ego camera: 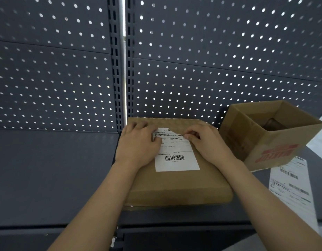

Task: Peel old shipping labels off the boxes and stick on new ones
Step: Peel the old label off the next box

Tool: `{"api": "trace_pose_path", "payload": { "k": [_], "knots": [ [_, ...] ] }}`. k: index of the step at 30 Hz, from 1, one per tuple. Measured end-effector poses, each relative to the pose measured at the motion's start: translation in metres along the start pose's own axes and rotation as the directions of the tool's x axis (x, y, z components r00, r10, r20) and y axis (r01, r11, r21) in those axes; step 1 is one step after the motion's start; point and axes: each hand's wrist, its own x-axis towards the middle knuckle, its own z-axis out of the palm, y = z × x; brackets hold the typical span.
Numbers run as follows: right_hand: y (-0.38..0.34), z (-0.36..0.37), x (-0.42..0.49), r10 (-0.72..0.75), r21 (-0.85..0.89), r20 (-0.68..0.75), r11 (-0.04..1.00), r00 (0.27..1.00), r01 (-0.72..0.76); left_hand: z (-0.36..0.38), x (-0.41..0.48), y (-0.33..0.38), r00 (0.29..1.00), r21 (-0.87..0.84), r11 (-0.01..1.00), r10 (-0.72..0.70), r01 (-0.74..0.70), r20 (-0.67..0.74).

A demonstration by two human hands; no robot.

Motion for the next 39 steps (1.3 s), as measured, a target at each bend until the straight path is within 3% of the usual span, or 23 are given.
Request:
{"api": "trace_pose_path", "payload": {
  "k": [10,25,39],
  "knots": [
    [-0.005,0.003,0.010,-0.019,-0.298,0.124,0.953,0.992,0.056,0.001,0.000,0.000,1.000,0.003,1.000,0.006,-0.006,0.007],
    [-0.002,-0.005,-0.007,-0.002,0.042,0.059,0.999,0.998,0.000,-0.001,0.000,0.001,1.000,-0.001,1.000,-0.005,0.005,0.014],
    [-0.010,-0.009,-0.019,-0.072,-0.064,-0.028,0.996,0.997,0.070,-0.002,-0.001,0.003,1.000,-0.002,1.000,-0.010,0.010,0.010]
  ]
}}
